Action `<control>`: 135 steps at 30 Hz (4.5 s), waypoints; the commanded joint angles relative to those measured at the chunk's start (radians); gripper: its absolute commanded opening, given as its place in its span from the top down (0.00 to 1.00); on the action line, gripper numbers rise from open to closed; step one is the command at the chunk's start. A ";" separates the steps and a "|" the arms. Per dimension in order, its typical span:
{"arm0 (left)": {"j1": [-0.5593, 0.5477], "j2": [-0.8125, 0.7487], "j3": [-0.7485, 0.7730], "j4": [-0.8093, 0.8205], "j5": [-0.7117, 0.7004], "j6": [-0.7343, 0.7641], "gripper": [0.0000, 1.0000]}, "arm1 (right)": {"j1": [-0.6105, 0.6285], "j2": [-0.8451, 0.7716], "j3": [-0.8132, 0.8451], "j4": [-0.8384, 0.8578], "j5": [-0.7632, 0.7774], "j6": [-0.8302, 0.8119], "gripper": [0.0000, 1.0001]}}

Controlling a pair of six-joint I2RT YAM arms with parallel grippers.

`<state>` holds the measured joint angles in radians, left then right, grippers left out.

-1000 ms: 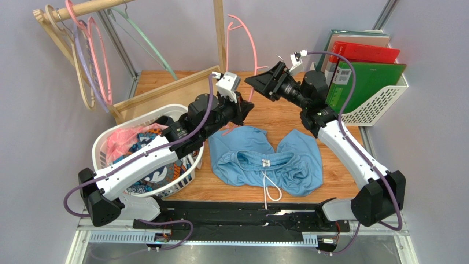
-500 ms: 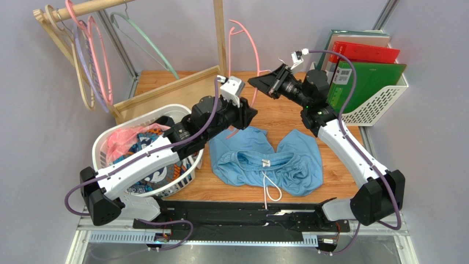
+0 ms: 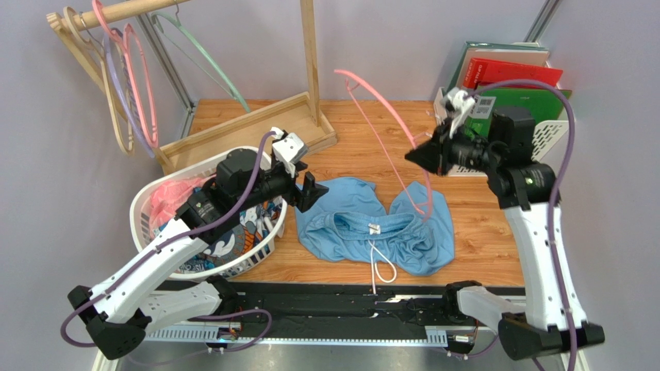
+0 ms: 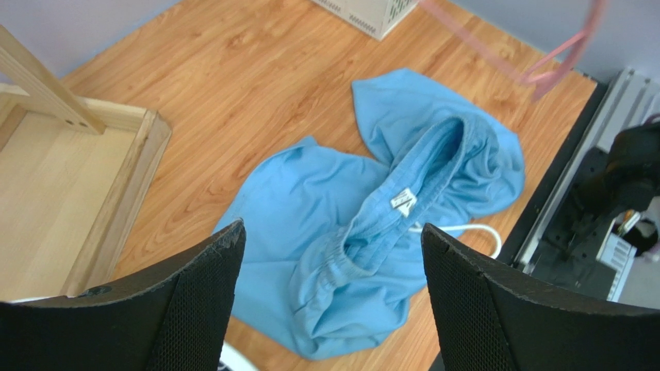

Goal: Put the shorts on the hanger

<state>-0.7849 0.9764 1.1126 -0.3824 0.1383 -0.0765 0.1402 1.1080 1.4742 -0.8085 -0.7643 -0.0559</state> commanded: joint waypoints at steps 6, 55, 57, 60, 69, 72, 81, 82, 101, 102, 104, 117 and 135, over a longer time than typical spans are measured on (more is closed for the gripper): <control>0.113 0.057 -0.023 -0.167 0.359 0.176 0.14 | 0.012 -0.270 0.017 -0.860 0.187 -1.009 1.00; -0.154 0.240 0.084 -0.007 0.317 0.512 1.00 | 0.380 -0.212 -0.170 -0.592 0.174 -0.678 0.20; -0.146 0.193 0.032 0.048 0.357 0.511 1.00 | 0.380 -0.258 -0.196 -0.517 0.161 -0.645 0.15; -0.146 0.183 0.013 0.068 0.397 0.491 1.00 | 0.380 -0.284 -0.222 -0.416 0.142 -0.575 0.15; -0.143 0.168 -0.028 0.165 0.477 0.443 1.00 | 0.375 -0.224 -0.195 -0.287 -0.021 -0.453 0.35; -0.143 0.168 -0.031 0.171 0.500 0.452 1.00 | 0.375 -0.215 -0.193 -0.265 -0.039 -0.444 0.42; -0.119 0.145 -0.076 0.120 0.523 0.485 1.00 | 0.375 -0.261 -0.072 -0.357 -0.044 -0.473 0.30; -0.119 0.142 -0.088 0.138 0.543 0.478 1.00 | 0.375 -0.266 -0.086 -0.354 -0.041 -0.470 0.29; -0.125 0.203 -0.040 0.185 0.563 0.431 0.75 | 0.366 -0.212 -0.209 -0.224 0.023 -0.413 1.00; -0.126 0.200 -0.042 0.162 0.561 0.432 0.64 | 0.368 -0.223 -0.218 -0.231 0.028 -0.423 1.00; -0.119 0.188 -0.049 0.119 0.551 0.431 0.45 | 0.368 -0.267 -0.224 -0.260 0.051 -0.429 1.00; -0.025 0.217 -0.123 -0.092 0.462 0.702 0.33 | 0.368 -0.390 -0.261 -0.614 0.278 -0.713 1.00; -0.145 0.482 0.079 -0.510 0.268 1.561 0.37 | 0.369 -0.326 -0.348 -0.356 0.286 -0.608 1.00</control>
<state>-0.9073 1.3991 1.1423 -0.8196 0.4744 1.3178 0.5091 0.7681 1.1267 -1.2831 -0.4595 -0.6956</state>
